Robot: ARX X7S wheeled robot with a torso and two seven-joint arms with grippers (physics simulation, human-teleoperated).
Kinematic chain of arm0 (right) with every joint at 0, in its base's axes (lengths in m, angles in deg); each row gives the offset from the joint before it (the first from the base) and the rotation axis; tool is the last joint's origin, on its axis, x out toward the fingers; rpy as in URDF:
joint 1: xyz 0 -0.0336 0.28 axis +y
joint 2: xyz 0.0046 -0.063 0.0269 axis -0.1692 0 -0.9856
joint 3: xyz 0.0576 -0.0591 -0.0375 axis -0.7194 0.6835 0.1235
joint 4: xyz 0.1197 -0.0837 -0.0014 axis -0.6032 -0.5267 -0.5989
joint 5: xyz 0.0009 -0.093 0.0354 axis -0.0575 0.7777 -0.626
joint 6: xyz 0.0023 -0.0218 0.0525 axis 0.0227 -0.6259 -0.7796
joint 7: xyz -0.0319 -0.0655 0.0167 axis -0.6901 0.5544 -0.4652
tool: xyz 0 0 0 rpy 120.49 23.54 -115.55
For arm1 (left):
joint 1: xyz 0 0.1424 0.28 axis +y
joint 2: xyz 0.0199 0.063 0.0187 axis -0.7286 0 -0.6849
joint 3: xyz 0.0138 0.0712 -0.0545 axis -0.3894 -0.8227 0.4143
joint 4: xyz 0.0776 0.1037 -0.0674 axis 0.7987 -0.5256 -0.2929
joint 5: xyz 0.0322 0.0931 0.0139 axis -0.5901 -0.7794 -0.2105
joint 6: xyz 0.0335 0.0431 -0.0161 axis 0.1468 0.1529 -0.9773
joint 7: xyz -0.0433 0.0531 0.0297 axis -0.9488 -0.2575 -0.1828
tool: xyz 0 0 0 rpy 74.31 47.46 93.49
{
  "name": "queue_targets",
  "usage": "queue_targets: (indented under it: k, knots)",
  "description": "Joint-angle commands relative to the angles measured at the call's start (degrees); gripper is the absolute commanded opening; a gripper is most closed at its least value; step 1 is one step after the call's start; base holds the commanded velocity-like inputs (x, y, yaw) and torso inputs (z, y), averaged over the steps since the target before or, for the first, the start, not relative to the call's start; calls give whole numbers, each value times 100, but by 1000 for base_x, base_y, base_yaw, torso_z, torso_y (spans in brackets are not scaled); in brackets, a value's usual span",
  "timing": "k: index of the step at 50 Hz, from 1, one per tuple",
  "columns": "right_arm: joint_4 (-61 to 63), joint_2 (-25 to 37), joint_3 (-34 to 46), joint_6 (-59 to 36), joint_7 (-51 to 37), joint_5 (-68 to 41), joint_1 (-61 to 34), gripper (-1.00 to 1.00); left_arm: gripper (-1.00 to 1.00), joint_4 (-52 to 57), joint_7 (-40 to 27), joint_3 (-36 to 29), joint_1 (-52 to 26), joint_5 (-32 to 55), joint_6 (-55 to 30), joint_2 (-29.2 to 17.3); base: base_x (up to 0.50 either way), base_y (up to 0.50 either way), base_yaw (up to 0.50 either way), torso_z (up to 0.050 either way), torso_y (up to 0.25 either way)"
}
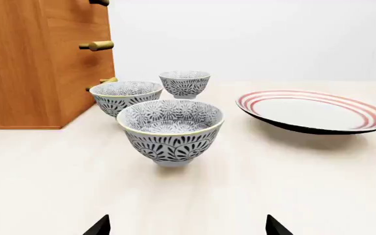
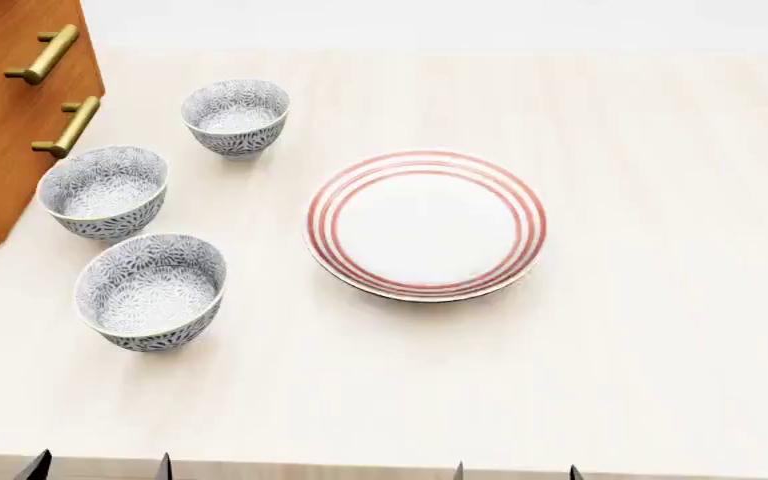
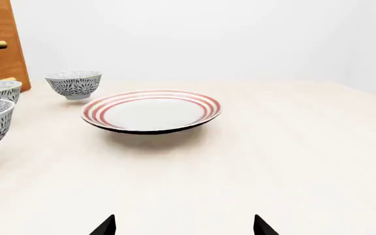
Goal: Put the bowl at the front on the plate.
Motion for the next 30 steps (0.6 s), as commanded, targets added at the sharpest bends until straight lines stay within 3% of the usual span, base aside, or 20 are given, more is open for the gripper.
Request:
queue_targets:
  k: [1,5,20,24,30]
  knots:
    - [26,126,157,-9,-158,-126,14,100,100,-34,-95,-95,0,80,37,-80,0,0,0,0,0]
    - [-30,193,248,-67,-223,-215,-32,100,100,-431,-195,-181,-53,183,387,-169,0,0,0,0,0]
    - [405,359,324,-627,-426,-663,-189,100,100,-714,-357,-433,-109,366,417,-329,0,0,0,0,0]
    - [576,459,398,-984,-485,-621,-295,100,100,2110,-516,-612,-168,482,-2241,-438,0,0,0,0,0]
    - [969,495,318,-1388,-530,-888,-454,100,100,2098,-570,-557,-566,604,-2720,-469,0,0,0,0,0]
